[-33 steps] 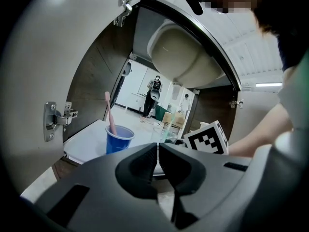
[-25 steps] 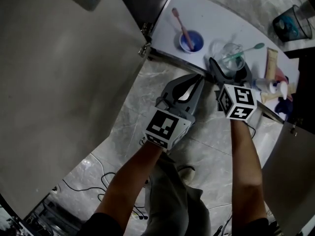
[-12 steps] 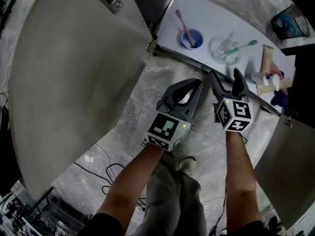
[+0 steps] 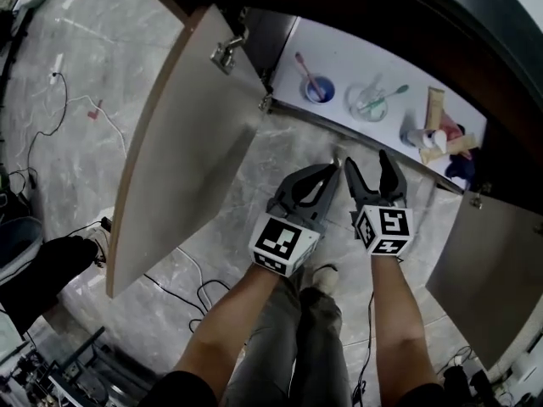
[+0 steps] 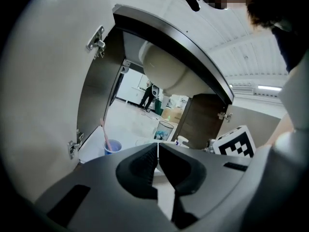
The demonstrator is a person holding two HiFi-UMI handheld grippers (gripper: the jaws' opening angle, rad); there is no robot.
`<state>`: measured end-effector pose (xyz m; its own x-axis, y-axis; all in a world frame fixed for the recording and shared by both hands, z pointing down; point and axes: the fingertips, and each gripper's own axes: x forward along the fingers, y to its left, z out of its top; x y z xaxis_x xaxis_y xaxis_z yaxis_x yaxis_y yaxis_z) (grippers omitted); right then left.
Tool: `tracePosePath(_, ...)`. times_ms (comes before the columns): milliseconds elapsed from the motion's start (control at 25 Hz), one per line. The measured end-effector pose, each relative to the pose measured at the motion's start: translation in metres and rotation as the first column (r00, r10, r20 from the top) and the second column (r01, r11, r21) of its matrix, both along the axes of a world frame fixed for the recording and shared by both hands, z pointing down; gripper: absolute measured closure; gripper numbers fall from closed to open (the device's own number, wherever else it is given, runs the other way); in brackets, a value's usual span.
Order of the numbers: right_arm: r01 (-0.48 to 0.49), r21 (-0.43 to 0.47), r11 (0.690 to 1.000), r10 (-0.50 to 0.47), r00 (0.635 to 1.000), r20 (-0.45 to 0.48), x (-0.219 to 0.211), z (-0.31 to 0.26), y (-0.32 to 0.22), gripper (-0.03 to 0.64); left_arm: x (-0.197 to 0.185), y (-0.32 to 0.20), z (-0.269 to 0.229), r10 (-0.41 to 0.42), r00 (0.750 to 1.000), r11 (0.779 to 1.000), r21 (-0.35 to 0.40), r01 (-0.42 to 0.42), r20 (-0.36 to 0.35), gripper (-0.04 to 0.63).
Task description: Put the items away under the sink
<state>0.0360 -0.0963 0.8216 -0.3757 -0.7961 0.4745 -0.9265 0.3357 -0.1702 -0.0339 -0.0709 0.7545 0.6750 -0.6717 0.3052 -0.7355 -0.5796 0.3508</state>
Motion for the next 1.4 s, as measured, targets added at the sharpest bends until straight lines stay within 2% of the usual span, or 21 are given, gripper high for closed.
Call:
tracePosePath(120, -0.013, 0.001, 1.0, 0.013, 1.0, 0.013, 0.003, -0.026, 0.005, 0.287, 0.006, 0.001, -0.028, 0.008, 1.0, 1.0, 0.011, -0.008, -0.014, 0.581)
tracePosePath(160, -0.021, 0.008, 1.0, 0.021, 1.0, 0.004, 0.005, -0.036, 0.007, 0.317, 0.009, 0.002, -0.036, 0.021, 1.0, 1.0, 0.011, -0.021, -0.011, 0.581)
tracePosePath(240, -0.036, 0.017, 0.999, 0.037, 0.999, -0.011, 0.01, -0.056, 0.013, 0.483, 0.015, 0.007, -0.051, 0.043, 0.999, 0.999, 0.004, -0.043, -0.006, 0.581)
tracePosePath(640, -0.054, 0.028, 0.998, 0.053, 0.998, 0.043, 0.012, -0.154, 0.045, 0.552, 0.014, 0.019, -0.119, 0.049, 0.999, 0.999, -0.022, -0.048, 0.019, 0.581)
tracePosePath(920, -0.065, 0.039, 0.997, 0.063, 0.997, 0.052, 0.011, -0.219, 0.056, 0.561, 0.022, 0.03, -0.163, 0.098, 0.994, 0.994, -0.045, -0.096, 0.047, 0.581)
tracePosePath(1120, -0.038, 0.061, 0.997, 0.035, 0.998, 0.043, 0.005, -0.264, 0.066, 0.563, 0.027, 0.044, -0.2, 0.143, 0.988, 0.989, -0.039, -0.141, 0.057, 0.581)
tracePosePath(1400, -0.018, 0.092, 0.996, 0.013, 0.999, 0.049, -0.002, -0.318, 0.079, 0.565, 0.03, 0.056, -0.248, 0.155, 0.987, 0.988, -0.029, -0.153, 0.051, 0.581)
